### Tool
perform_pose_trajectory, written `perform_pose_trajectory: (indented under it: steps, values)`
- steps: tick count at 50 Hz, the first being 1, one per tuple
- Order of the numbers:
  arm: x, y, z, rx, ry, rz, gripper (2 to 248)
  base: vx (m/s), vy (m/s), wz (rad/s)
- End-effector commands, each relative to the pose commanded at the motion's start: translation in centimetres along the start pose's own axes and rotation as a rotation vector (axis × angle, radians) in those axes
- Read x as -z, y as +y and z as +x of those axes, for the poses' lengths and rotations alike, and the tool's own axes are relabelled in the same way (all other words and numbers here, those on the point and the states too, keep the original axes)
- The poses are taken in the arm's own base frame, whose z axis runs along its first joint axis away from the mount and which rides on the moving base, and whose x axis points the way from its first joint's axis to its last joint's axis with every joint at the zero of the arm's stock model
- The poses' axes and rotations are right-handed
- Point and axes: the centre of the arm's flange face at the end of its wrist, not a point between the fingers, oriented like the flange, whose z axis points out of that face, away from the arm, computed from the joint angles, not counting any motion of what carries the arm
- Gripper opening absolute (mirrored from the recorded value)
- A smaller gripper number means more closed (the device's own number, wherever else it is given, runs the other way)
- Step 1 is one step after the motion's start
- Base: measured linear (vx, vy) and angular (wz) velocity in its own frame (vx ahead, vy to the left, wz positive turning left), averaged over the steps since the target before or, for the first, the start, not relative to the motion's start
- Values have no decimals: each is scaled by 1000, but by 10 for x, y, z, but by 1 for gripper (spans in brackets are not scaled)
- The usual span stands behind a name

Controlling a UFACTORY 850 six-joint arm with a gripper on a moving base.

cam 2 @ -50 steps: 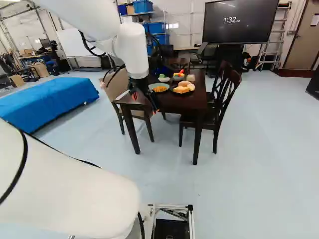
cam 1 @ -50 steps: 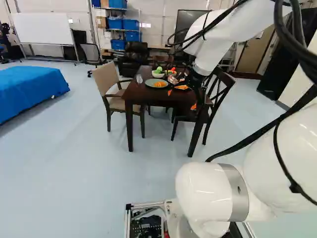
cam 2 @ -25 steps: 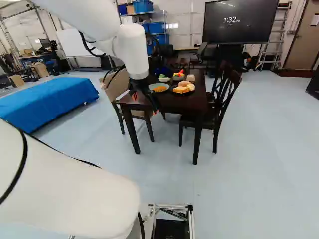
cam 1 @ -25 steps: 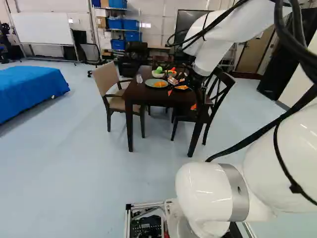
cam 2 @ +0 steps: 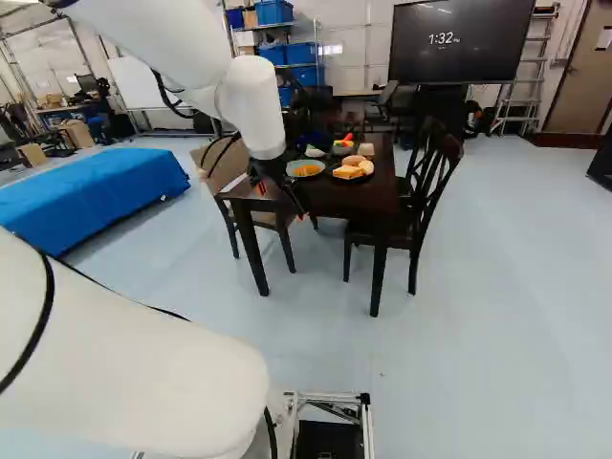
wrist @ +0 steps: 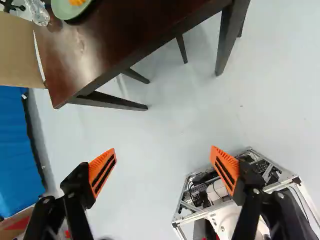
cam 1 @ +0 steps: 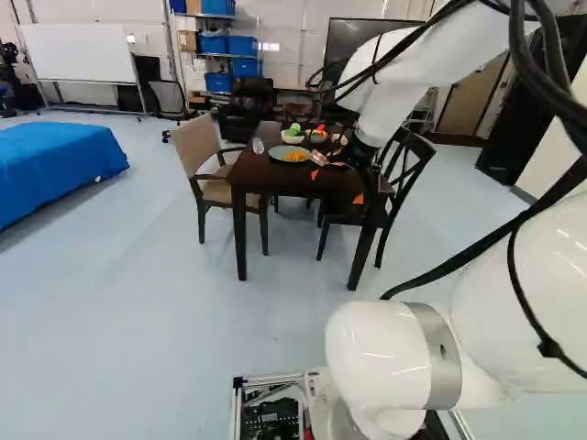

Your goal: Move the croissant to the empty plate

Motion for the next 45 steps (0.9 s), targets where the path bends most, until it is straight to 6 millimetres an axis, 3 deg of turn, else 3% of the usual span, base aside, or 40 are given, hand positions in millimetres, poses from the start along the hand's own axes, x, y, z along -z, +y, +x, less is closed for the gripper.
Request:
perform_pose_trajectory:
  steps: [45]
  values:
    - [-48,15,-26,138,193,-1,247,0,0,0]
